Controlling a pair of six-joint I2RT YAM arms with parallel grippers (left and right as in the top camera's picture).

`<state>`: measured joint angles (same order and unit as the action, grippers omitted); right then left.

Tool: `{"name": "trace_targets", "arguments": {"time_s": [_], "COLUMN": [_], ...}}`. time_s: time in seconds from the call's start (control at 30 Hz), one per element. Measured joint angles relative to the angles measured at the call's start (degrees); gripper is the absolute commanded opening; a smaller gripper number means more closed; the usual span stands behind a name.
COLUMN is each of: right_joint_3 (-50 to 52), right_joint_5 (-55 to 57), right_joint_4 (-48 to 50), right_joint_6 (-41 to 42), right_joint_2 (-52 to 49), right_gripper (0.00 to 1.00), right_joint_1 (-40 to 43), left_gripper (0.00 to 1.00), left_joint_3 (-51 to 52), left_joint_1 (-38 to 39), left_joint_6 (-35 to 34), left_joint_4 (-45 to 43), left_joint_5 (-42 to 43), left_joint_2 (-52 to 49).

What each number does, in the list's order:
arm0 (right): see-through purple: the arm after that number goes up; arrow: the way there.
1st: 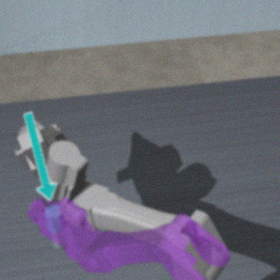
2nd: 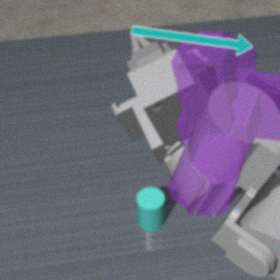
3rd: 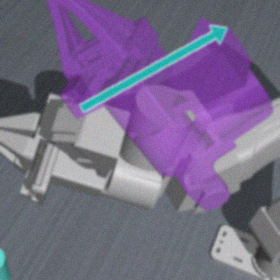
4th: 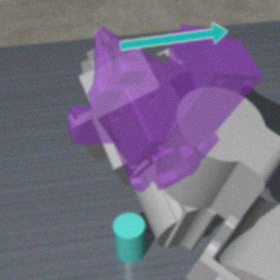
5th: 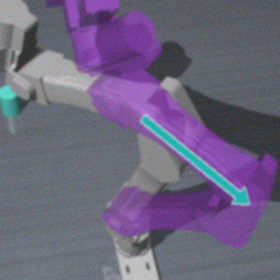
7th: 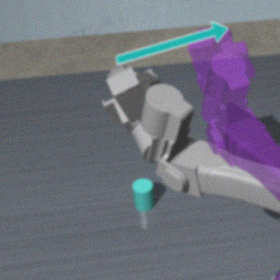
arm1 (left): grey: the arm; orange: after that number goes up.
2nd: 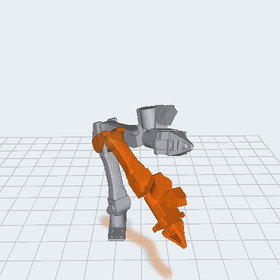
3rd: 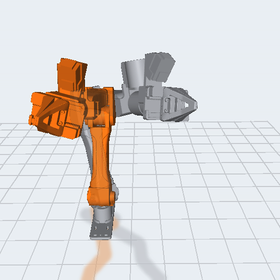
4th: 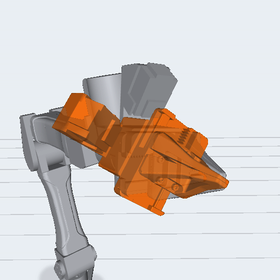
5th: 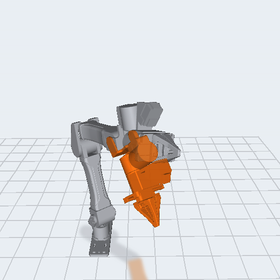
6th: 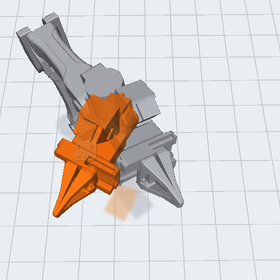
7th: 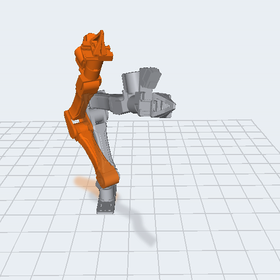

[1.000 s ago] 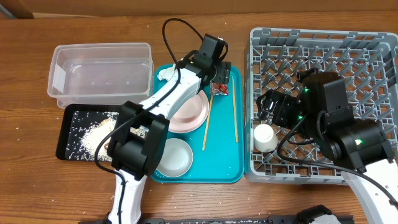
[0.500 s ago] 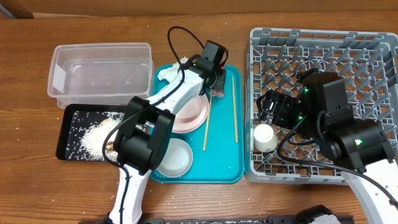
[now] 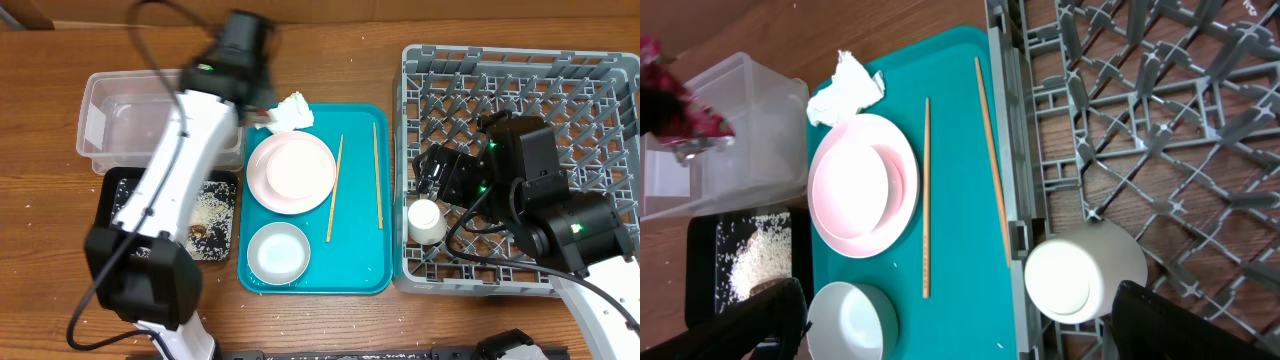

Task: Sort waste into correct bins and load items into the dishwasher
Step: 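Grasp the crumpled tissue with the left gripper and move it to the bin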

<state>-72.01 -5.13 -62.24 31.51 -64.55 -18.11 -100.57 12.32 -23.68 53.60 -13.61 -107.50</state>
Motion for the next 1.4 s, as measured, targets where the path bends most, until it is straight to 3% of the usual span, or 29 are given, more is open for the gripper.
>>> {"name": "trace_targets", "arguments": {"time_s": [0.03, 0.07, 0.1, 0.13, 0.3, 0.47, 0.57, 0.73, 0.93, 1.0, 1.03, 1.1, 1.17, 1.2, 1.4], "right_joint_3": [0.00, 0.00, 0.00, 0.00, 0.00, 0.00, 0.00, 0.00, 0.00, 0.00, 0.00, 0.00, 0.00, 0.00, 0.00], "right_joint_5": [-0.02, 0.00, 0.00, -0.04, 0.00, 0.00, -0.04, -0.02, 0.00, -0.02, -0.02, -0.02, 0.00, -0.02, -0.02], "right_joint_4": [0.00, -0.02, 0.02, 0.02, -0.07, -0.33, -0.37, -0.37, -1.86, -2.25, -2.25, -2.25, -2.29, -2.29, -2.27], "right_joint_6": [0.00, 0.00, 0.02, 0.00, 0.00, -0.02, 0.02, 0.00, 0.02, 0.00, 0.02, 0.00, 0.00, 0.00, 0.02], "right_joint_2": [0.00, 0.00, 0.00, 0.00, 0.00, 0.00, 0.00, -0.55, -3.15, -4.02, -4.28, -4.46, -4.46, -4.46, -4.46], "right_gripper": [1.00, 1.00, 1.00, 1.00, 1.00, 1.00, 1.00, 1.00, 1.00, 1.00, 1.00, 1.00, 1.00, 1.00, 1.00], "right_joint_1": [0.00, 0.00, 0.00, 0.00, 0.00, 0.02, 0.00, 0.00, 0.00, 0.00, 0.02, 0.00, 0.00, 0.00, 0.00], "left_gripper": [0.33, 0.58, 0.72, 0.76, 0.77, 0.75, 0.80, 0.79, 0.82, 0.77, 0.67, 0.34, 0.08, 0.04, 0.04], "left_joint_3": [0.28, 0.55, 0.85, 1.11, 2.43, 2.56, 2.56, 2.45, 2.36, 2.45, 2.19, 2.19, 2.19, 2.19, 1.73], "left_joint_1": [-2.36, -4.13, -6.05, -7.65, -10.78, -6.32, -1.46, 5.31, 6.67, 6.40, 6.38, 6.34, 6.34, 6.36, 6.34], "left_joint_6": [-0.46, -0.37, -0.52, -0.33, 2.56, 7.48, 11.63, 15.10, 15.56, 15.47, 15.56, 15.65, 16.09, 16.17, 13.64], "left_joint_4": [0.00, -0.31, -0.96, -1.75, -3.23, -7.82, -10.71, -16.50, -19.89, -21.20, -21.57, -21.49, -21.22, -21.18, -18.18], "left_joint_5": [-0.11, -0.09, 0.44, 1.20, 8.20, 11.67, 11.67, 9.66, 8.37, 8.57, 8.09, 7.78, 7.82, 8.00, 10.43], "left_joint_2": [-0.68, -1.40, -2.36, -3.39, -6.56, -6.56, -6.58, -9.99, -21.09, -23.04, -23.02, -23.04, -23.15, -23.15, -21.99]}}
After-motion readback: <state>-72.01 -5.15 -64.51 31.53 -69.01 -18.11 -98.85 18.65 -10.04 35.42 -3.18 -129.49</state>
